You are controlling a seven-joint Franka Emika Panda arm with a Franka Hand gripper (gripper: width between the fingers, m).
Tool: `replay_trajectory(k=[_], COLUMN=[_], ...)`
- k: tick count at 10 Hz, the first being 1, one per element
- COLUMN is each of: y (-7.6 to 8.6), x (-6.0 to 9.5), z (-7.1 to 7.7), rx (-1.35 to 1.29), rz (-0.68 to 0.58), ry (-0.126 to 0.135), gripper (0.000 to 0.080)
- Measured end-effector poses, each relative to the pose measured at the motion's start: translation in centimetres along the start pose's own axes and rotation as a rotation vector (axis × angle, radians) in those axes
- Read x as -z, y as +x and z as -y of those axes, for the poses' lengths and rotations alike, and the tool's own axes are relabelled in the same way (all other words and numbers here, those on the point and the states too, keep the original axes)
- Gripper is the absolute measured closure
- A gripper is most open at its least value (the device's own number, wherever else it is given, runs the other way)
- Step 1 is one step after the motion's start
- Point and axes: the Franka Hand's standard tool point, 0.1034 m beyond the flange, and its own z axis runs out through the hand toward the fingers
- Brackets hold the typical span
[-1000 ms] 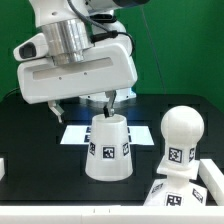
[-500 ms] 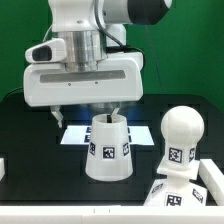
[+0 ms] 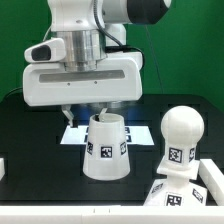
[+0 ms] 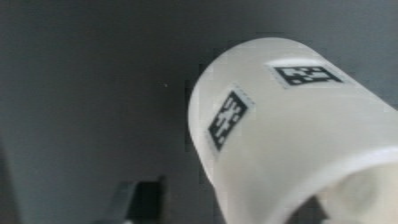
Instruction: Assemble lamp
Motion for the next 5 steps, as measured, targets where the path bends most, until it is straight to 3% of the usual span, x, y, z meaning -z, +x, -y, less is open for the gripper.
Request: replay_trajectory(k=[1, 4, 5], y=[0.1, 0.1, 0.8], x=[0.1, 0.3, 1.8], z=[0.0, 0.1, 0.8], rx=[0.000, -0.001, 0.012], rz=[-0.003, 0.001, 0.002], ry=[-0.001, 0.005, 0.027], gripper=[0.0738, 0.0759, 0.0759])
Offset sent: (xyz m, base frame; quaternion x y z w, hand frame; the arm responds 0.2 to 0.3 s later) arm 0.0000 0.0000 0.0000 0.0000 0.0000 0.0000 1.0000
